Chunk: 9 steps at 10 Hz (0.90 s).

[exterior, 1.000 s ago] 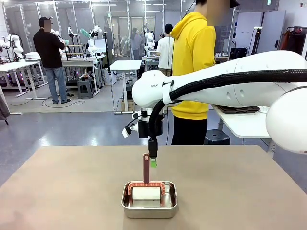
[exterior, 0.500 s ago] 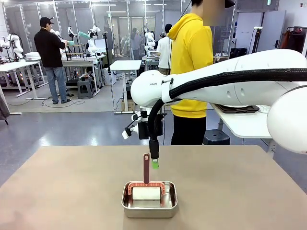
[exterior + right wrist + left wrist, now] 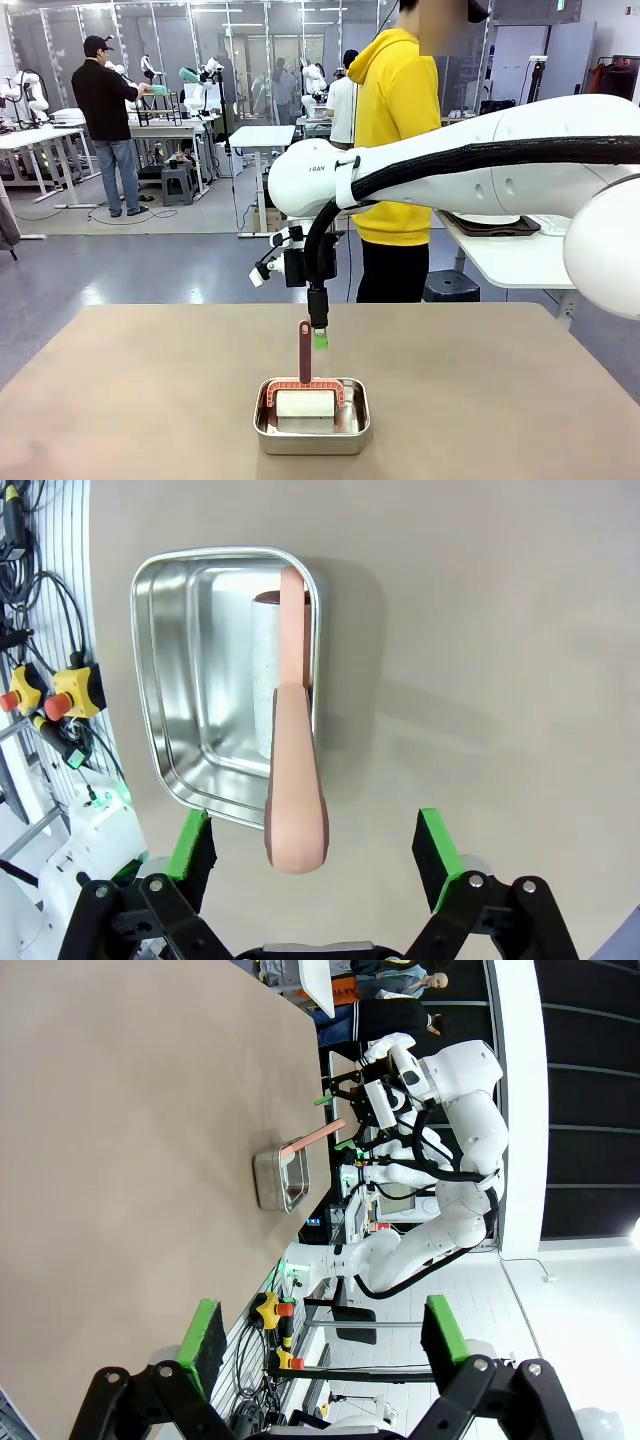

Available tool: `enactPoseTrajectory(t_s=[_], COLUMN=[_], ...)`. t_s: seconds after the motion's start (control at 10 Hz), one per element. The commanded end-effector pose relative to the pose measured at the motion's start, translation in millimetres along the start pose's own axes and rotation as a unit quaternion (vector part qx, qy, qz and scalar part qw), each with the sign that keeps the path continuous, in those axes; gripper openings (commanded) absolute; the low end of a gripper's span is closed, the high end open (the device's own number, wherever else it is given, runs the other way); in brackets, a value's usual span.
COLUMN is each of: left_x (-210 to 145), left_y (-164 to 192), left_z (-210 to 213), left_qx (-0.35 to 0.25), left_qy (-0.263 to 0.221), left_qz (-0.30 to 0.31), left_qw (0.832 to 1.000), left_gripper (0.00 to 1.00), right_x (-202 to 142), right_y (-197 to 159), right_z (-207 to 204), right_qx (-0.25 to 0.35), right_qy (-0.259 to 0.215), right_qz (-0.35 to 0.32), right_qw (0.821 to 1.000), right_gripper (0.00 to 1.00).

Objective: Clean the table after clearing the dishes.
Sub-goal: When the right (or left) Handle tray is removed, use the right hand (or left hand) to clean the right (or left) side of the table with the Lint Roller.

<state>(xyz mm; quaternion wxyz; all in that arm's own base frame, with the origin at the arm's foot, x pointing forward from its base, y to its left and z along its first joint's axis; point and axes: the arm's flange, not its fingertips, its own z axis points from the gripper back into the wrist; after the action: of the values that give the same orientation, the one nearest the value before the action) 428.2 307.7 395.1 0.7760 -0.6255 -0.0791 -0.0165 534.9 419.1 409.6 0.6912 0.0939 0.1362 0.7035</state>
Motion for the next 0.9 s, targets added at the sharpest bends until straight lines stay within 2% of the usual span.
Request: enactPoseTrajectory(t_s=[0.0,0.8], left_x=[-2.3,-2.3], left_y=[-0.3,-0.3], left_z=[1.1,1.1], left_qx=[0.002,0.002], left_qy=[-0.001,-0.001], left_qz=[-0.004,-0.004], left_qw=[1.000,1.000], left_gripper=[1.00,1.00], right_x=[-0.4,17.4], right_y=[10.6,2.6], right_z=[-1.2,-4.4], right_qx=[-0.002,-0.010], right_qy=[-0.001,-0.017], right_qz=[-0.013,-0.025], right_qw=[1.000,0.999], right_gripper=[1.00,1.00])
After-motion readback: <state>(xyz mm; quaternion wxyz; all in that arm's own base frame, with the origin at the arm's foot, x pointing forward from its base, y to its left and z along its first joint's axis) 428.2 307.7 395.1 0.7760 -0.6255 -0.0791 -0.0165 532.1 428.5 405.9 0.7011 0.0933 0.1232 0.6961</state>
